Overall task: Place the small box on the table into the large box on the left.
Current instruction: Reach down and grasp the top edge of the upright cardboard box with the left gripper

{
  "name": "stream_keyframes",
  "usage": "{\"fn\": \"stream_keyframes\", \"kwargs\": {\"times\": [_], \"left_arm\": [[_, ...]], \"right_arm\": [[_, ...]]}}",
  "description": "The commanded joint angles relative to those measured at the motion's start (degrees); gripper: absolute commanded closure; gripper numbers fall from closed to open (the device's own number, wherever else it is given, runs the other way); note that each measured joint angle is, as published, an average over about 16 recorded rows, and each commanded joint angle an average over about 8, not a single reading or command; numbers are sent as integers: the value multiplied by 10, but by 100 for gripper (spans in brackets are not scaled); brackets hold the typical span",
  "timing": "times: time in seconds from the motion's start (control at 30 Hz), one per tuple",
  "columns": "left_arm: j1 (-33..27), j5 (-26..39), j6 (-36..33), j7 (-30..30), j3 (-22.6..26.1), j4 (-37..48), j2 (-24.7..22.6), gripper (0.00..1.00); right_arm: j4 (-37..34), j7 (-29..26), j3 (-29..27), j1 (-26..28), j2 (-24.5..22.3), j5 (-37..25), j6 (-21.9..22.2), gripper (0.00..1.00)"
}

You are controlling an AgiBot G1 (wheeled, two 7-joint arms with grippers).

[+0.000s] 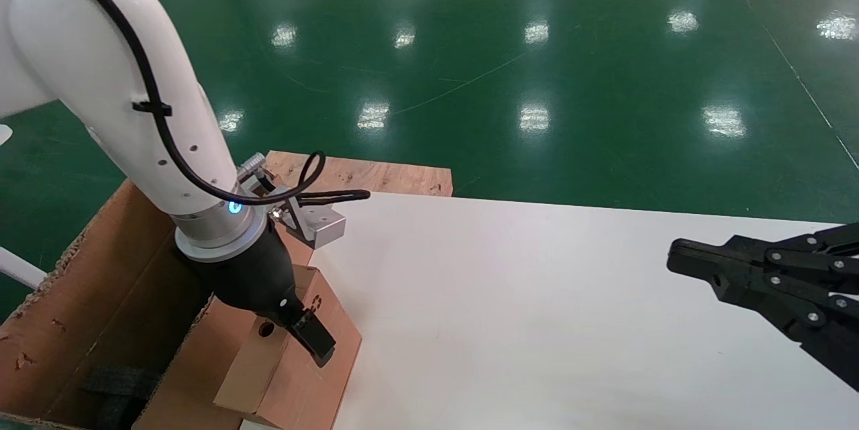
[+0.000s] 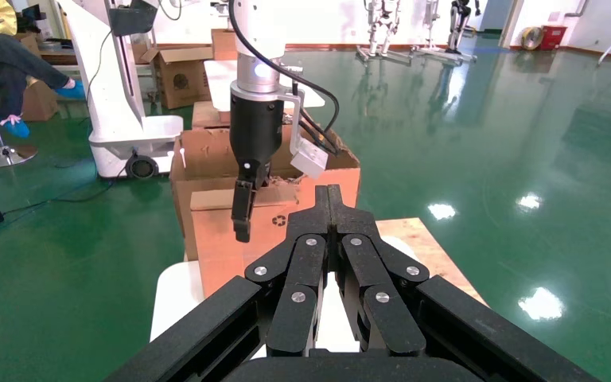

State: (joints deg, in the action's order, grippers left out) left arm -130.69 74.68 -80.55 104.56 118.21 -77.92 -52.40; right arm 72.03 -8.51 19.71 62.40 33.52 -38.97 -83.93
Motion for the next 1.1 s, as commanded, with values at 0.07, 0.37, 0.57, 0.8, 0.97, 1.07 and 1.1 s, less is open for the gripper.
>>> {"fn": "stream_keyframes", "kwargs": {"times": [0.07,0.37,0.57,0.8,0.97,1.07,1.1], "left_arm": [[4,5,3,7,2,0,-6,0],[6,9,5,12,5,0,-10,7],[6,8,4,11,4,0,-10,82],[5,8,4,10,4,0,-9,100],[5,8,3,10,4,0,-9,100],[5,7,3,10,4,0,-8,100],[5,7,3,10,4,0,-8,100]], "right_arm": [[0,0,0,0,0,0,0,100],[0,0,0,0,0,0,0,100],[0,0,0,0,0,0,0,100],[0,0,0,0,0,0,0,100],[0,0,0,0,0,0,0,100],[0,0,0,0,0,0,0,100],[0,0,0,0,0,0,0,100]]}}
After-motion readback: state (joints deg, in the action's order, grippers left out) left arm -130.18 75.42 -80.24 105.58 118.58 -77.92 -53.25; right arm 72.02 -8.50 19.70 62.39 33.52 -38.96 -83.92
